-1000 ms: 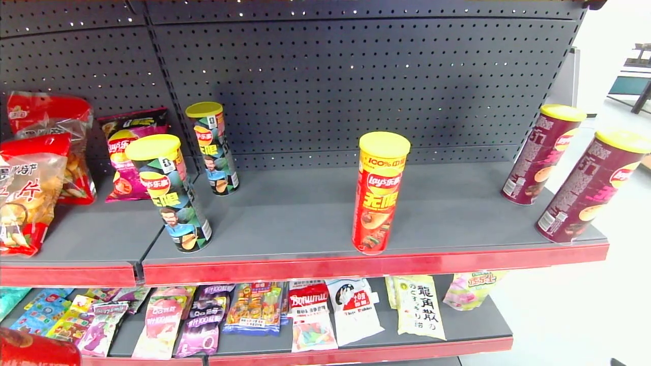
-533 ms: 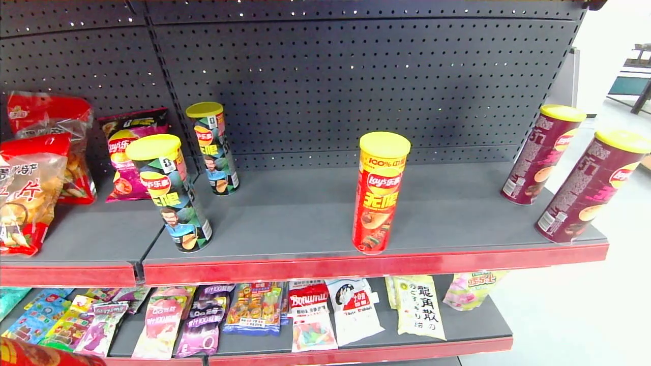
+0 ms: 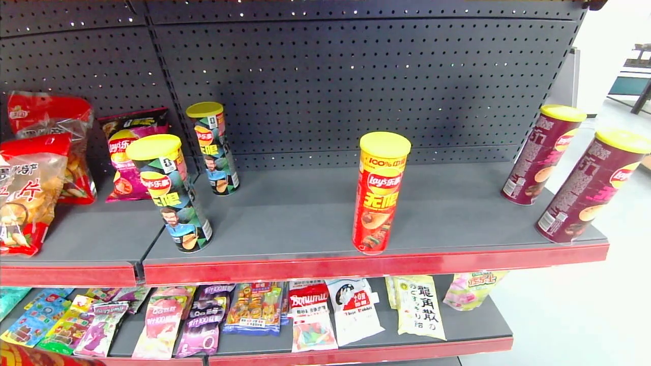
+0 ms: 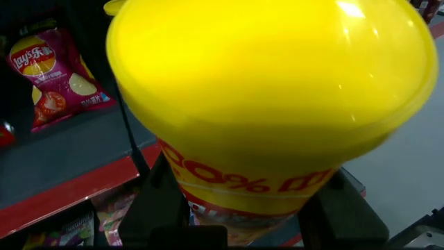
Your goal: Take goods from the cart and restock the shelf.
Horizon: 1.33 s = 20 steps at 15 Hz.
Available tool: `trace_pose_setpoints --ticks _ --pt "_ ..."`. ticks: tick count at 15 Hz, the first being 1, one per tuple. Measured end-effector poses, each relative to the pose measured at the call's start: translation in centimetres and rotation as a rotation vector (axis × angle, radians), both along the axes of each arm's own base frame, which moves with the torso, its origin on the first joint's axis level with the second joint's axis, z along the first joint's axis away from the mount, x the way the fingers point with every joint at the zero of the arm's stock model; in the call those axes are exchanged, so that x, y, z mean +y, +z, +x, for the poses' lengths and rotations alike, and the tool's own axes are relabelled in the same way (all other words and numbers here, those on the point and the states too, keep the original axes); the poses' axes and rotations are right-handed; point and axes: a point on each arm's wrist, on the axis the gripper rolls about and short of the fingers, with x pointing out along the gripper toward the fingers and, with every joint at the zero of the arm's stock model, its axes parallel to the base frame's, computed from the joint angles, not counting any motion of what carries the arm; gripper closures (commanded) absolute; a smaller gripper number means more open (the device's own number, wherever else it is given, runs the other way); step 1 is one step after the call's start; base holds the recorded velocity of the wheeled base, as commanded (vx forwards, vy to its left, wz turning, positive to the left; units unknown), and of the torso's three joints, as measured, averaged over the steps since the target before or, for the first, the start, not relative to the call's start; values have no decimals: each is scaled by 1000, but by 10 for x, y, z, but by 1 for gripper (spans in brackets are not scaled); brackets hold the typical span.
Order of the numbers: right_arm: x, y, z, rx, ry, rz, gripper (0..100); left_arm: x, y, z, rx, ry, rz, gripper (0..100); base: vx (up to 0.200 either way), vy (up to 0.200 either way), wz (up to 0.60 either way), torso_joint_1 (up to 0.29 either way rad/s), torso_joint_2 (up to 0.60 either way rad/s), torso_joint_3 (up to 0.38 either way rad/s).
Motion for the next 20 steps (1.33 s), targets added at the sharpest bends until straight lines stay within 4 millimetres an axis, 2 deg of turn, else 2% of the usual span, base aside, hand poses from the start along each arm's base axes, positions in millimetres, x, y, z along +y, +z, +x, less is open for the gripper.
trace_pose_setpoints --ticks 8,10,12,16,18,20 --pt "1 0 3 43 -209 2 0 0 -1 -1 -3 20 4 100 0 0 0 0 0 0" --pt "5 0 2 8 34 1 0 0 -3 -1 -4 21 6 100 0 0 0 0 0 0" --pt "6 -2 0 -23 156 27 0 0 -4 -3 -10 21 7 100 0 0 0 0 0 0" --pt "5 -4 -4 -77 67 122 0 1 -8 -6 -21 11 7 100 0 0 0 0 0 0" --pt "6 -4 -5 -94 96 34 0 1 -8 -7 -24 12 8 100 0 0 0 0 0 0" --pt "7 -4 -6 -95 172 20 0 1 -8 -8 -28 13 8 100 0 0 0 0 0 0"
